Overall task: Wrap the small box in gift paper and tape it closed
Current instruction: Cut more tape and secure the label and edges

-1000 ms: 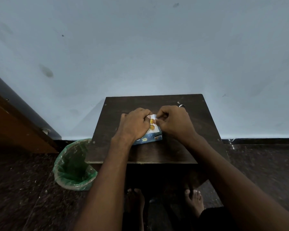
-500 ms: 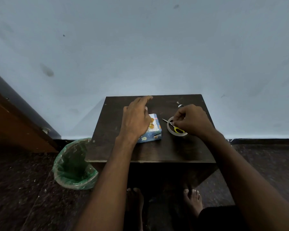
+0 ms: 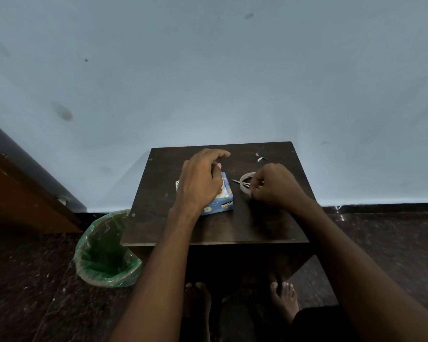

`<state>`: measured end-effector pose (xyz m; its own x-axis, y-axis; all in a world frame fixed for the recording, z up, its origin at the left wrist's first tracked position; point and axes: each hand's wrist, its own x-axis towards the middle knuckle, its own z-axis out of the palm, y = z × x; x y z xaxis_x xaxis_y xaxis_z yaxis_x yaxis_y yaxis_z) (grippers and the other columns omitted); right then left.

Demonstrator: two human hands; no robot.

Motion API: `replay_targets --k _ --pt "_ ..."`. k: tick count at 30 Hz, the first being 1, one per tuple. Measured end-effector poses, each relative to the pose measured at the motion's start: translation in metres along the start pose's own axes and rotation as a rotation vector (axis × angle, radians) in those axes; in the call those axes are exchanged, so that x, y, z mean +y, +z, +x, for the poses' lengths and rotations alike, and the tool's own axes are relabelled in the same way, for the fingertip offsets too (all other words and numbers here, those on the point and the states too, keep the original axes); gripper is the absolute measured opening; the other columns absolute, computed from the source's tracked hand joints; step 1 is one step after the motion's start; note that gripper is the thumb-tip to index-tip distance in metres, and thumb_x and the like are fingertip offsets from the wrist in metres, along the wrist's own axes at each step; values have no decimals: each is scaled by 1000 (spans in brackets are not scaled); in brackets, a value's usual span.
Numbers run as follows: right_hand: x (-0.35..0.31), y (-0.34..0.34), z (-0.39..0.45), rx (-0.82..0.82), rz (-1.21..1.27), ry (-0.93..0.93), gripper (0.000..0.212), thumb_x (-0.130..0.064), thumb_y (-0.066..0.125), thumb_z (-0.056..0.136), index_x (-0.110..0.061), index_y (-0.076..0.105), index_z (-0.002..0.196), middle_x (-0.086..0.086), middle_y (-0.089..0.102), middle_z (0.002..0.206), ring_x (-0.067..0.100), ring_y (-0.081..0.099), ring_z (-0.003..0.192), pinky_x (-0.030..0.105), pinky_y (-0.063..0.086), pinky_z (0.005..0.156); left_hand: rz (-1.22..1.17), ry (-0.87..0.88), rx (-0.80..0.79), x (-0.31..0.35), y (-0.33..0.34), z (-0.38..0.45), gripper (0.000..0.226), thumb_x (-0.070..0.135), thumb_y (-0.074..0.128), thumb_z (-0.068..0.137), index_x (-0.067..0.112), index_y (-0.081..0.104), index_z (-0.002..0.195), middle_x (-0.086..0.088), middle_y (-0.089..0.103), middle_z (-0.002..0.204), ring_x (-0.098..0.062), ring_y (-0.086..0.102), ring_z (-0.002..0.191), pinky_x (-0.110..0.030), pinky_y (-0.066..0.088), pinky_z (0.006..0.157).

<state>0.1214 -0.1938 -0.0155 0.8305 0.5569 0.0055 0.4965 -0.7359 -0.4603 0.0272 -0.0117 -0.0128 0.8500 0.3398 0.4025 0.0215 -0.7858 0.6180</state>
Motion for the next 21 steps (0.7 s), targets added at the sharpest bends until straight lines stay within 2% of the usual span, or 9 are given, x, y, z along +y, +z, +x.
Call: replay_targets --k 3,5,7,11,15,18,21 --pt "1 -15 0 99 395 76 6 -16 80 83 -17 80 77 -9 70 67 5 61 65 25 43 64 -72 4 -7 4 0 1 40 7 60 95 30 73 125 15 71 120 -5 66 98 -46 56 97" --pt "1 -23 0 85 678 86 5 -14 80 86 -14 78 82 -2 74 69 5 61 58 25 46 62 -137 24 -36 7 -1 1 40 6 65 95 29 73 127 15 70 120 -7 66 100 -34 57 92" --pt "-1 -26 -2 64 839 67 3 -11 77 91 -9 76 91 7 77 76 9 65 61 24 48 58 -185 38 -79 10 -1 2 41 9 71 94 32 72 128 16 69 120 -8 65 102 -22 54 85" --pt "-5 -30 -4 63 969 44 8 -6 72 94 -4 77 100 9 77 79 15 67 70 20 48 56 -223 45 -101 13 3 1 48 14 81 90 34 70 132 17 68 120 -10 66 98 -13 46 78" --pt "-5 -29 -4 69 993 29 8 -5 72 93 -6 78 98 11 77 81 14 65 70 20 49 58 -391 -89 -28 16 3 5 44 14 80 93 24 71 135 11 76 117 -11 71 90 -20 57 77" --pt "-8 -29 -5 71 1017 32 8 -4 73 91 -3 76 99 17 77 86 19 69 75 24 51 61 -499 -214 25 16 1 8 35 11 79 95 17 75 129 5 81 108 -11 75 93 -20 58 84" --pt "-12 -27 -6 56 1030 21 10 -1 75 89 -1 74 99 19 78 87 22 73 78 27 53 64 -581 -310 48 17 1 7 20 16 76 99 15 81 118 1 82 101 -9 76 91 -27 62 79"
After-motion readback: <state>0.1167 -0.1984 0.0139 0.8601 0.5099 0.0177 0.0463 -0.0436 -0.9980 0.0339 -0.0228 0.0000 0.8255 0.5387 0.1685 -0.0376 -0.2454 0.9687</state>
